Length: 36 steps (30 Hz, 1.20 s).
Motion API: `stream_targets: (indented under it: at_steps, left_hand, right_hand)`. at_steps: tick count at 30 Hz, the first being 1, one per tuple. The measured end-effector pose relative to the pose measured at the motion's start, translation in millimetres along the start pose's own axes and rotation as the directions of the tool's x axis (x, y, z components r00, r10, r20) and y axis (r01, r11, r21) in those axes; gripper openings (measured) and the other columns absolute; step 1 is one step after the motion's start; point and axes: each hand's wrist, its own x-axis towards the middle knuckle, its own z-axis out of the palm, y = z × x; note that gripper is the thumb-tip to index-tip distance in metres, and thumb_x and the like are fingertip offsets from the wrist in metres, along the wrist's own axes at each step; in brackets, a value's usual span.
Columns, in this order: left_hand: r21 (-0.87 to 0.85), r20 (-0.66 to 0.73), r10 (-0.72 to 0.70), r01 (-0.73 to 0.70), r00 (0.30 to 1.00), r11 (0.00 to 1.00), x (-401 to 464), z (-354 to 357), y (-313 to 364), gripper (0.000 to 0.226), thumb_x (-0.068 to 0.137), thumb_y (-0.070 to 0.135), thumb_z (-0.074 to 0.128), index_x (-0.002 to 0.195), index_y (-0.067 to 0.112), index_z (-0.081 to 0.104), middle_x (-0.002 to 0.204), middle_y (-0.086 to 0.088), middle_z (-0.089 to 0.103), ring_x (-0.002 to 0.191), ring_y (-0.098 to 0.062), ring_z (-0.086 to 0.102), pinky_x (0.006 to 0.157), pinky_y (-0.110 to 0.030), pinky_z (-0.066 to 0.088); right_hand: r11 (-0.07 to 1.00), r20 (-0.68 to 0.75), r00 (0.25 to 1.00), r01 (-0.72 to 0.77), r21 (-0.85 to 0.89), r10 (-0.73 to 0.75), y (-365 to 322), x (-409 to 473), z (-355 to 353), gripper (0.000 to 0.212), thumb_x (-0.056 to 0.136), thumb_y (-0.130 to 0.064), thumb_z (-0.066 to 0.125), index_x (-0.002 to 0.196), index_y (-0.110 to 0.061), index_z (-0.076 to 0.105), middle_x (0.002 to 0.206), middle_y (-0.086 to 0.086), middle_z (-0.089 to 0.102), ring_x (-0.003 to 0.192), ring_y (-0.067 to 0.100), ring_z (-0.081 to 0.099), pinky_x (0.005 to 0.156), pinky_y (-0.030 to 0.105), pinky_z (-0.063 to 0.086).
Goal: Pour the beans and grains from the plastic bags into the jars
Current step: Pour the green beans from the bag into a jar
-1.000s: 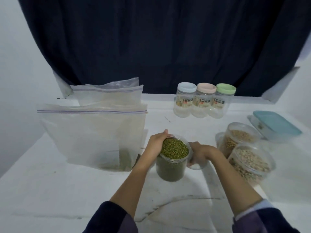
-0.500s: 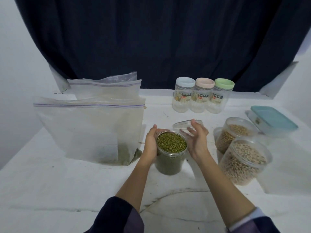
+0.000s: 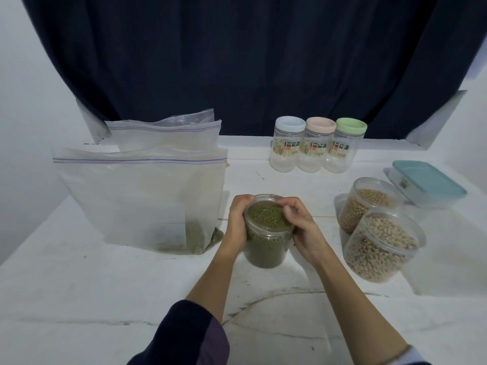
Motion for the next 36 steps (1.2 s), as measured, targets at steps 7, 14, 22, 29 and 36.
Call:
stream_targets:
  at_steps: [7, 14, 22, 29, 36]
  left_hand:
    - [0.012, 0.078, 0.01, -0.011, 0.997, 1.0, -7, -5, 12, 0.053, 0.072, 0.037, 0.058, 0.104, -0.005, 0.059, 0.106, -0.021, 0.062, 0.102, -0.032, 0.059, 0.089, -0.042, 0.047]
    - [0.041, 0.074, 0.111, -0.114, 0.991, 0.993, -9, -5, 8, 0.034, 0.077, 0.033, 0.05, 0.096, 0.008, 0.062, 0.1, -0.014, 0.065, 0.096, -0.026, 0.061, 0.084, -0.039, 0.048]
    - [-0.04, -0.109, 0.042, -0.047, 0.993, 0.998, -4, 4, 1, 0.056, 0.104, 0.032, 0.022, 0.075, 0.009, 0.064, 0.063, 0.003, 0.069, 0.071, -0.013, 0.065, 0.073, -0.029, 0.047]
    - [-0.056, -0.138, 0.048, -0.056, 0.989, 0.997, -6, 6, 2, 0.052, 0.104, 0.026, 0.022, 0.079, 0.006, 0.064, 0.068, -0.004, 0.068, 0.074, -0.018, 0.063, 0.07, -0.028, 0.049]
    - [-0.099, -0.19, 0.053, -0.073, 0.98, 0.992, -8, 9, 1, 0.052, 0.104, 0.023, 0.023, 0.078, 0.005, 0.064, 0.065, -0.003, 0.069, 0.068, -0.018, 0.064, 0.068, -0.03, 0.05]
  right_hand:
    - [0.999, 0.006, 1.0, 0.016, 0.029, -0.017, 0, -2, 4, 0.048, 0.067, -0.002, 0.059, 0.115, -0.006, 0.06, 0.112, 0.002, 0.069, 0.105, 0.014, 0.064, 0.081, 0.021, 0.051]
    - [0.997, 0.019, 1.0, -0.024, 0.071, 0.022, -2, 3, 3, 0.064, 0.063, 0.004, 0.061, 0.125, -0.015, 0.058, 0.127, -0.002, 0.063, 0.112, 0.013, 0.062, 0.085, 0.022, 0.052]
    - [0.991, -0.526, 0.849, 0.103, 0.089, -0.041, -7, -7, -5, 0.033, 0.097, -0.027, 0.049, 0.084, -0.003, 0.066, 0.051, 0.003, 0.065, 0.072, 0.018, 0.069, 0.086, 0.031, 0.045]
    - [0.897, -0.005, 0.999, 0.027, -0.44, -0.033, -27, -9, -11, 0.063, 0.067, -0.035, 0.081, 0.122, -0.019, 0.056, 0.118, 0.0, 0.063, 0.108, 0.007, 0.058, 0.098, 0.026, 0.044]
    - [0.619, -0.014, 0.997, 0.036, -0.785, -0.075, -20, -16, 14, 0.099, 0.051, -0.04, 0.093, 0.135, -0.023, 0.044, 0.127, -0.011, 0.047, 0.119, 0.007, 0.047, 0.104, 0.027, 0.04]
